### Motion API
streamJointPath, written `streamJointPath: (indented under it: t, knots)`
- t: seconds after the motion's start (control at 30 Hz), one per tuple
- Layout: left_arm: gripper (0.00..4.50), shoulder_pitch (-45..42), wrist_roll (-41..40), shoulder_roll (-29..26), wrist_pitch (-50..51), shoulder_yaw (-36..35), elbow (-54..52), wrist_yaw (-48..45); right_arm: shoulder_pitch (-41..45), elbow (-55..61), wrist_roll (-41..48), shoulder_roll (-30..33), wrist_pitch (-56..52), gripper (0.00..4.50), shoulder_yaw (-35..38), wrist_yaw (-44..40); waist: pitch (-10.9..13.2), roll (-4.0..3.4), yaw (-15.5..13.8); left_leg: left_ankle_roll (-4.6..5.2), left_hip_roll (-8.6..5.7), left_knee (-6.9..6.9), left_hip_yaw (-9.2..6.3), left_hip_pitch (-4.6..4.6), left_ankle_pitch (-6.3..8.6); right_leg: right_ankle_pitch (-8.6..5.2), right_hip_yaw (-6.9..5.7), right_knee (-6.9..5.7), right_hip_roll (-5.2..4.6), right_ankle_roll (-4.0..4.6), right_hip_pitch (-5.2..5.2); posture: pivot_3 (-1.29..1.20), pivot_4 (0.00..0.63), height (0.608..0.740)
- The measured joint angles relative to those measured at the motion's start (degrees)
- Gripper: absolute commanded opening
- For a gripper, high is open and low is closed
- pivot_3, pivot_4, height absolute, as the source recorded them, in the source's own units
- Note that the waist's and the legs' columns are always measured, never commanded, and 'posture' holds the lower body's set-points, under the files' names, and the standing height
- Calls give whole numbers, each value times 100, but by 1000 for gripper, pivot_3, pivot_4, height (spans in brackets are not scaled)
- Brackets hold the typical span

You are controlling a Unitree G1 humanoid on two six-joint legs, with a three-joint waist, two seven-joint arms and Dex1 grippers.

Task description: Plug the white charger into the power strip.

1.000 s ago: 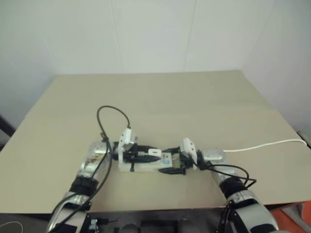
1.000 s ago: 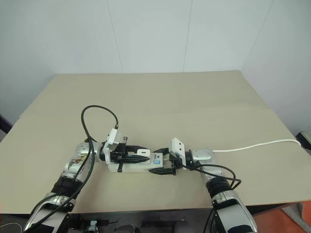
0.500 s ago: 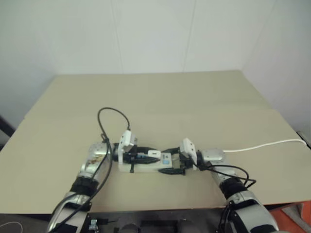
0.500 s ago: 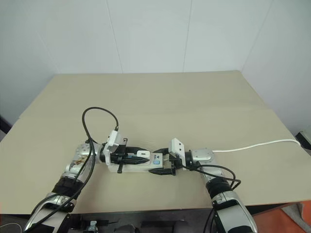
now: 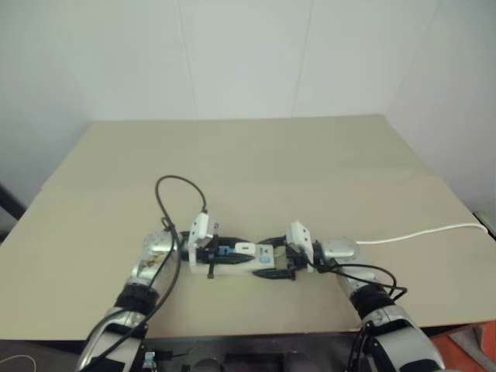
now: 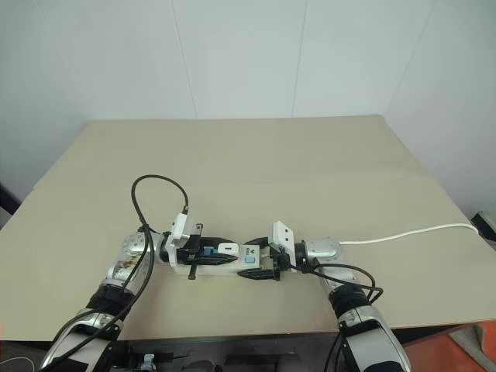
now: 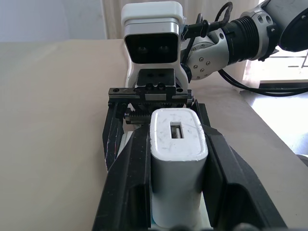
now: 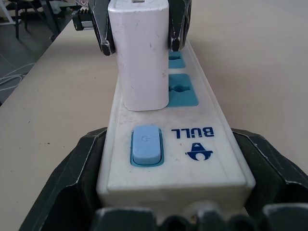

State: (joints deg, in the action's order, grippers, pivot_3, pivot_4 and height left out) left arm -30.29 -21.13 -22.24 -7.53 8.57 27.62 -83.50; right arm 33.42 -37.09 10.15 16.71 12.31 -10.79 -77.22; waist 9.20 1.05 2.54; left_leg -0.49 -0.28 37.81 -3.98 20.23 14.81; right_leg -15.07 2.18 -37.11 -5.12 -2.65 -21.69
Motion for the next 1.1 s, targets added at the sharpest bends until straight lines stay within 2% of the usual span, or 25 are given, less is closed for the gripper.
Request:
streamJointPath:
  t: [0.17, 0.23, 0.33, 0.53, 0.7, 0.83, 0.9, 0.97, 1.1]
  knots:
    - [1018, -52, 0, -21, 170, 16, -8, -39, -1, 1, 3, 0, 0, 3447, -5, -4, 0, 0, 0, 1, 1, -1, 0, 0, 1, 0, 0, 1, 2, 0, 0, 0, 150, 740]
    - [1749, -71, 1, -45, 282, 28, -33, -44, -1, 1, 4, 0, 0, 3447, -9, -6, 0, 0, 0, 1, 1, -1, 0, 1, 1, 0, 0, 2, 2, 0, -1, 0, 150, 740]
    - [2578, -79, 137, -233, 387, 33, 20, -18, -16, 14, 16, 9, -15, 3447, -11, -23, 0, -1, 2, 2, 2, -4, 0, 1, 1, 0, 1, 2, 3, 0, -5, 0, 150, 740]
    - [4383, -84, 154, -252, 418, 12, 17, 30, -18, 14, 21, 21, -20, 3447, -8, -25, -1, -1, 1, 2, 3, -4, 2, 2, 1, 0, 1, 2, 2, 0, -4, 0, 150, 740]
    - [4447, -86, 152, -283, 542, -9, -55, 29, -18, 17, 25, 19, -20, 3447, -10, -27, -1, -1, 1, 2, 3, -4, 2, 4, 1, 0, 1, 3, 2, 0, -7, 0, 150, 740]
    - [4447, -137, 70, -682, 1220, -42, -321, -85, -16, 36, 41, 10, -19, 3447, -5, -54, 0, -1, 4, 2, 4, -5, 2, 25, 1, 0, 2, 0, 5, 0, -32, 0, 150, 740]
    - [4500, -287, -24, -904, 1624, -94, -517, -162, -15, 31, 51, 22, -25, 4157, 6, -117, 1, 0, 2, 1, 5, -4, 1, 39, 1, 0, 1, -1, 5, 0, -45, 0, 150, 740]
    - [4500, -484, -155, -1063, 1839, -233, -711, -196, -12, 32, 48, 44, -61, 4470, 3, -162, 1, 0, -2, 1, 5, -4, 0, 43, 1, 0, 0, 2, 5, 0, -46, 0, 150, 740]
    - [4500, -717, -263, -1217, 2023, -443, -950, -189, -9, 71, 47, 53, -131, 4470, -1, -203, 1, -1, 0, 1, 5, -4, 1, 45, 1, 0, 0, 3, 5, 0, -48, 0, 150, 740]
